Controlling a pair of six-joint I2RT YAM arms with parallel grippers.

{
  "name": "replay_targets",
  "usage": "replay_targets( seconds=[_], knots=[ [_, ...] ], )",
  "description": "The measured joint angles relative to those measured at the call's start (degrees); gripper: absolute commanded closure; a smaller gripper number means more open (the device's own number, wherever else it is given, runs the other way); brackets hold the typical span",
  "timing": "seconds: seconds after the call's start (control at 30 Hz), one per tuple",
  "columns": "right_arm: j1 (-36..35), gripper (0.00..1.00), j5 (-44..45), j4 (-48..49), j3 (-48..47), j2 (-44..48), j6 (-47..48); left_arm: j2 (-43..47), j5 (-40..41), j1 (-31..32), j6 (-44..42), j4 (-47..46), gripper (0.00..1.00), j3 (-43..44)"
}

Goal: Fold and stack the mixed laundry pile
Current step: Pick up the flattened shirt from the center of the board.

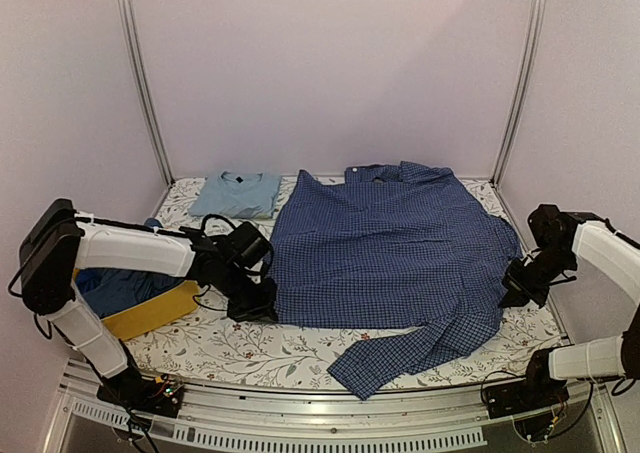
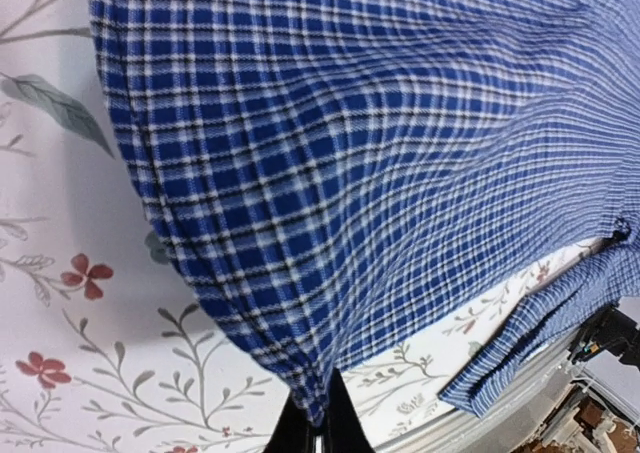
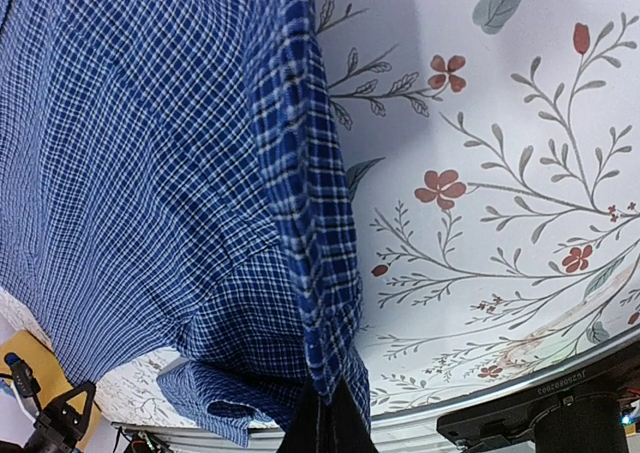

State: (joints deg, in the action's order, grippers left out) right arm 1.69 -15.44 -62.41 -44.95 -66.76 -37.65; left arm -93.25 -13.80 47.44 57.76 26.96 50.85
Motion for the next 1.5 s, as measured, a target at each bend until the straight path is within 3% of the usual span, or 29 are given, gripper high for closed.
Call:
replay_targets(
  seconds=[0.33, 0.37, 0.4, 0.43, 0.47, 0.53, 0.87, 1.1, 1.13, 1.2, 1.27, 1.5],
  knots=[
    [0.3, 1.0, -3.4, -4.8, -0.9, 8.1, -0.3, 17.0, -3.4, -0.9, 1.9, 2.9, 0.97, -6.3],
    [0.3, 1.0, -3.8, -5.1, -0.9, 8.9, -0.4, 17.6, -3.6, -1.2, 2.2, 3.0, 0.84, -7.0],
    [0.3, 1.0, -4.2, -5.4, -0.9, 9.8, -0.6, 18.0, -3.8, -1.6, 2.4, 3.0, 0.63, -7.6],
    [0.3, 1.0, -4.9, -5.5, -0.8, 10.7, -1.0, 18.0, -3.9, -2.2, 2.4, 3.0, 0.52, -8.2],
    [0.3, 1.0, -5.3, -5.5, -0.7, 11.1, -1.2, 17.9, -4.0, -2.7, 2.2, 3.0, 0.46, -8.5],
    [0.3, 1.0, -6.2, -5.2, -0.2, 11.3, -1.8, 17.0, -4.1, -3.2, 2.1, 2.9, 0.43, -8.7],
    [0.3, 1.0, -7.0, -4.8, 0.3, 9.5, -2.4, 13.2, -6.9, 1.4, 3.1, -1.6, 0.55, -10.4],
    [0.4, 1.0, -7.3, -4.8, 0.3, 9.4, -2.7, 4.5, -7.0, 1.3, 2.4, -3.6, 0.65, -9.3],
    [0.4, 1.0, -7.3, -4.8, 0.3, 9.4, -2.8, 3.9, -7.3, 1.1, 2.2, -3.7, 0.64, -8.9],
    [0.4, 1.0, -7.4, -4.9, 0.3, 9.4, -2.9, 3.7, -7.0, 1.0, 2.1, -3.7, 0.47, -8.7],
    [0.4, 1.0, -7.4, -4.9, 0.3, 9.4, -3.0, 4.2, -6.9, 0.7, 2.7, -3.0, 0.47, -8.4],
    [0.5, 1.0, -7.5, -4.9, 0.3, 9.4, -3.5, 4.8, -5.9, 0.1, 2.3, -0.7, 0.84, -8.3]
  ],
)
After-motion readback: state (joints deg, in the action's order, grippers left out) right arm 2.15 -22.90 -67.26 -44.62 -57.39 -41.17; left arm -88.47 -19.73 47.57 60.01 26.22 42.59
